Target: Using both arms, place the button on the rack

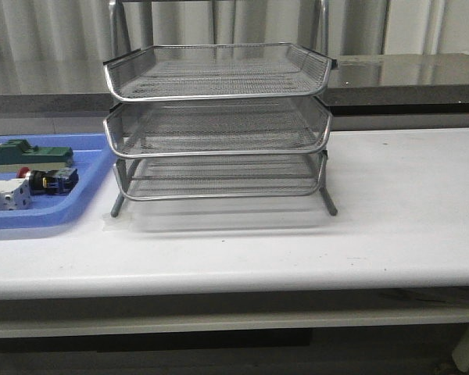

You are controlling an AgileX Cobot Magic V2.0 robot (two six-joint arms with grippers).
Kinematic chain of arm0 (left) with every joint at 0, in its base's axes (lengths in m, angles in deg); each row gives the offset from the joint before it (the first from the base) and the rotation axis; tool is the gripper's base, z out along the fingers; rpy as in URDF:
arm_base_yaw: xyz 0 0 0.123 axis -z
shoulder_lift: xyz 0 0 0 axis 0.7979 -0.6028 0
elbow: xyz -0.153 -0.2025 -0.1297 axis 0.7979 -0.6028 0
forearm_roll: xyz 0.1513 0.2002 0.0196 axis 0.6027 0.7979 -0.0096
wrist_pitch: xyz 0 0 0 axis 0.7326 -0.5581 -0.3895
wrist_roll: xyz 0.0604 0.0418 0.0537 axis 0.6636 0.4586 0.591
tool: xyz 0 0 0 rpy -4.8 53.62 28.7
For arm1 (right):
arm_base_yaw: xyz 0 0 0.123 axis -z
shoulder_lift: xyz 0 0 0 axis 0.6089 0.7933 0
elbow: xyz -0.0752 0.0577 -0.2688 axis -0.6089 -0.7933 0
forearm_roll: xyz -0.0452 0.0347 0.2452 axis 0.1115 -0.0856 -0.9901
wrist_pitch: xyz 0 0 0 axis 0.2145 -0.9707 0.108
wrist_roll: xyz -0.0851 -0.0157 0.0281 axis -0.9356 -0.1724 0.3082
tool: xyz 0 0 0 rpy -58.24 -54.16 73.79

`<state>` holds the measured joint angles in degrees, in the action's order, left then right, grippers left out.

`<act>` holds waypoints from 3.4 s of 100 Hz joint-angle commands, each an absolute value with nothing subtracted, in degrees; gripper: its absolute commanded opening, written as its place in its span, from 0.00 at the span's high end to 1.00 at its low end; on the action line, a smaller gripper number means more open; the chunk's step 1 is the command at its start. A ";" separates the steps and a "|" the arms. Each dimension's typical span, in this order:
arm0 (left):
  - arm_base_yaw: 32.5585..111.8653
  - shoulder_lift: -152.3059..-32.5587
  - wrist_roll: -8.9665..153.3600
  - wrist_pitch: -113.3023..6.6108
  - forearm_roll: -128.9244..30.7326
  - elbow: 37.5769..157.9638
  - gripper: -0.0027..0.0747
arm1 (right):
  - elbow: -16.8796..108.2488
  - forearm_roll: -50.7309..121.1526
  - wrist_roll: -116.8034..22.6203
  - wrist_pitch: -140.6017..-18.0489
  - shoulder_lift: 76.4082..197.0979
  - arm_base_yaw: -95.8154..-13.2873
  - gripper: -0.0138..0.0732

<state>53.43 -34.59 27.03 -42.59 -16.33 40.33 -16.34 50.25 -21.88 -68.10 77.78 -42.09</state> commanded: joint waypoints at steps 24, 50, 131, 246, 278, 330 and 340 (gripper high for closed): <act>53.75 -32.53 26.58 -38.27 -16.45 37.65 0.96 | -3.69 46.60 -21.95 -73.45 79.49 -41.77 0.92; 53.75 -32.53 26.58 -38.27 -16.45 37.65 0.96 | 11.10 43.60 -21.95 -90.85 93.69 -41.77 0.92; 53.75 -32.53 26.58 -38.27 -16.45 37.65 0.96 | 22.99 21.39 -22.95 -94.15 127.93 -41.97 0.91; 53.75 -32.53 26.58 -38.27 -16.45 37.65 0.96 | 25.56 -56.64 -93.65 -99.80 162.49 -41.97 0.48; 53.75 -32.53 26.58 -38.27 -16.45 37.65 0.96 | 34.41 -56.65 -93.92 -104.33 173.56 -41.97 0.48; 53.75 -32.53 26.58 -38.27 -16.45 37.65 0.96 | 41.18 -56.65 -93.92 -108.37 181.26 -42.35 0.48; 53.75 -32.53 26.58 -38.27 -16.45 37.65 0.96 | 42.41 -56.70 -93.92 -108.54 182.43 -43.31 0.48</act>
